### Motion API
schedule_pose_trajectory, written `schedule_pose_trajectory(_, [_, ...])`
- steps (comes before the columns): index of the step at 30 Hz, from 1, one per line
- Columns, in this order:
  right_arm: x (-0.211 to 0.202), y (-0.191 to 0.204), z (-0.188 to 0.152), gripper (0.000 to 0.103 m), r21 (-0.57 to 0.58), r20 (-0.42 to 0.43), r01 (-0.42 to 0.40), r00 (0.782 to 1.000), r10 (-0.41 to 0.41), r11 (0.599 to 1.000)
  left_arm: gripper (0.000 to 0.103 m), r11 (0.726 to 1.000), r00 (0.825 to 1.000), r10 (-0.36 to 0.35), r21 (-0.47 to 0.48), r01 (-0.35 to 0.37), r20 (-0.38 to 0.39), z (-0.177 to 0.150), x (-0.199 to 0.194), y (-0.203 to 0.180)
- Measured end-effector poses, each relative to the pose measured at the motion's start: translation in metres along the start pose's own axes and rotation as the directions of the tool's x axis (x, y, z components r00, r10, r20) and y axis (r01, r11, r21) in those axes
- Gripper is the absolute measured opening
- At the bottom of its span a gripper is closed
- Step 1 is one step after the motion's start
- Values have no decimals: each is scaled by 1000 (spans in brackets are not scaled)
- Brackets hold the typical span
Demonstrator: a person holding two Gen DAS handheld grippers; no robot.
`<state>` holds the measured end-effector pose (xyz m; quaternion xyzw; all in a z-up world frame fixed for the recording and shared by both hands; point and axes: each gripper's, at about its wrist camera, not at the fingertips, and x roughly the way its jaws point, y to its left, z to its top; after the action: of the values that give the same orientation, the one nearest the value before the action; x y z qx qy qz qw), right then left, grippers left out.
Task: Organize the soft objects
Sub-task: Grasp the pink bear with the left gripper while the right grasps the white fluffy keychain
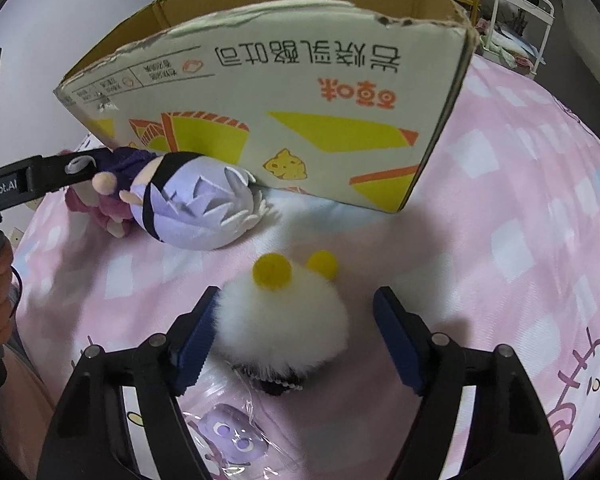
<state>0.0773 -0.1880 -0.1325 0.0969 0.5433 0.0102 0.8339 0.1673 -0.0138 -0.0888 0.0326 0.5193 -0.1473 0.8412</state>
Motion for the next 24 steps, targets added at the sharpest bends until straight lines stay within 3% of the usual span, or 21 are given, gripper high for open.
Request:
schedule_pose_trajectory(5, [0,9,-8,78,12,-23,13,1000,-13,1000,91,1000,1000,-3,0,3,-2,-1,-3,1])
schedule_pose_trajectory(12, [1,8,-14,43,32,-26,68,997,-67,997,91,1000,1000,0,25,0,7,-8,-12,-2])
schedule_pose_trajectory(22, [-11,2,-8,39,34,-9,68,998,-68,997,88,999,998,54,3,-54,20,-14,-23,6])
schedule_pose_trajectory(24, [-16,2,-8,39,33,19,47,999,-48,998,76,998,997,64,-10,-64,31,-16,-27,9])
